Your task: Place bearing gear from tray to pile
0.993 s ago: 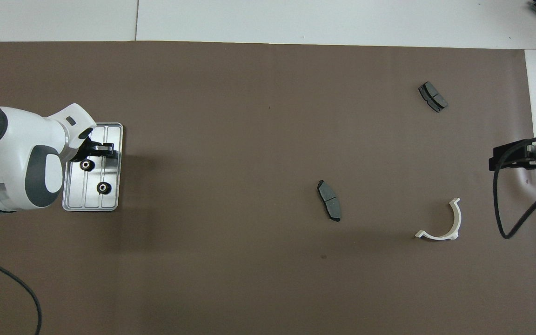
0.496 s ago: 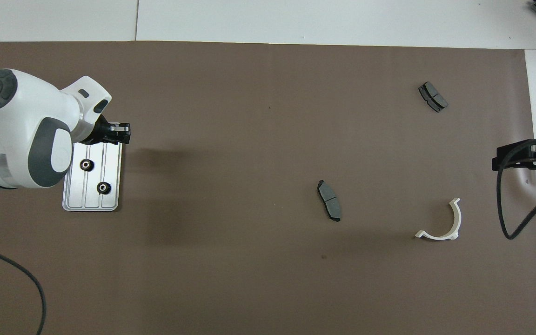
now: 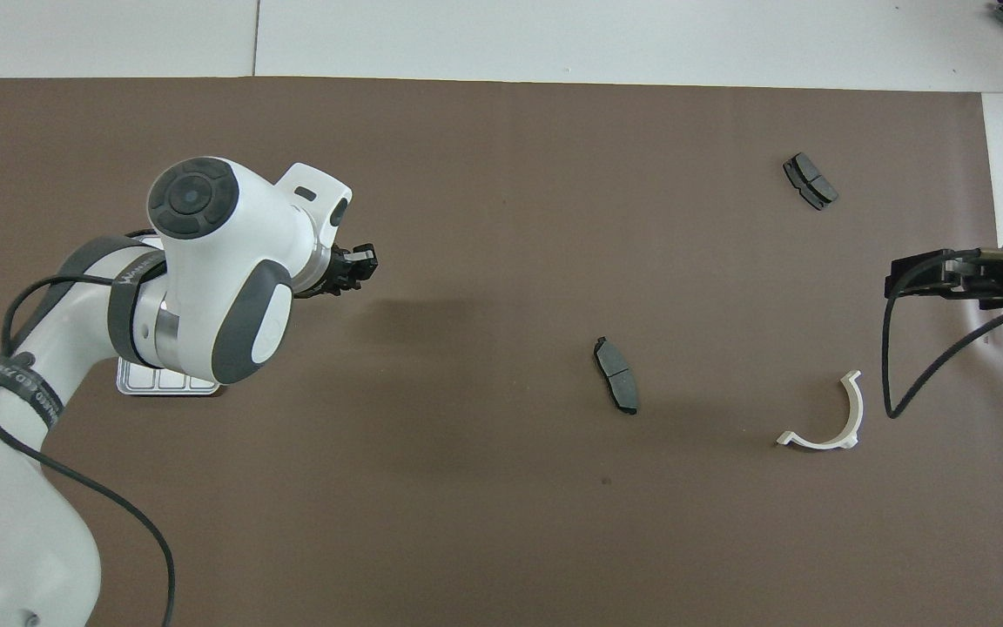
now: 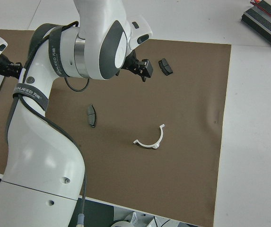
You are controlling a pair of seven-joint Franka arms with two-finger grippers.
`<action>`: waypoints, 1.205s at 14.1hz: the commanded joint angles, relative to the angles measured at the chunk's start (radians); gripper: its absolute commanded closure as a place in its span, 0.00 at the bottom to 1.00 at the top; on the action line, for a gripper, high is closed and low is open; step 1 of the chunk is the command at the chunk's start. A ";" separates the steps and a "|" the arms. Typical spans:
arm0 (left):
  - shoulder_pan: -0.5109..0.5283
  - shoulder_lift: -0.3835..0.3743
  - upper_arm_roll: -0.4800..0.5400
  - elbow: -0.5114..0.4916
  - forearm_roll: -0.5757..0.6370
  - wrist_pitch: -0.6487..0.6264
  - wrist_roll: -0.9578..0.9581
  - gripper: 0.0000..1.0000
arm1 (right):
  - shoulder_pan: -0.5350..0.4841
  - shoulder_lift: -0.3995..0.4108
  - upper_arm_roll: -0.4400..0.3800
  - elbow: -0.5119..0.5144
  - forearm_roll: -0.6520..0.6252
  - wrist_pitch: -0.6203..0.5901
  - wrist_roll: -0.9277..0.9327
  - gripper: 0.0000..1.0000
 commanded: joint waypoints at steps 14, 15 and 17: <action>-0.283 0.090 0.019 0.005 0.075 0.144 -0.422 0.41 | 0.113 0.255 0.016 0.001 0.060 0.284 0.125 0.00; -0.280 0.090 0.019 0.013 0.075 0.141 -0.422 0.17 | 0.119 0.261 0.017 -0.004 0.067 0.301 0.129 0.00; -0.274 0.093 0.022 0.033 0.078 0.128 -0.418 0.00 | 0.145 0.275 0.016 -0.008 0.081 0.328 0.138 0.00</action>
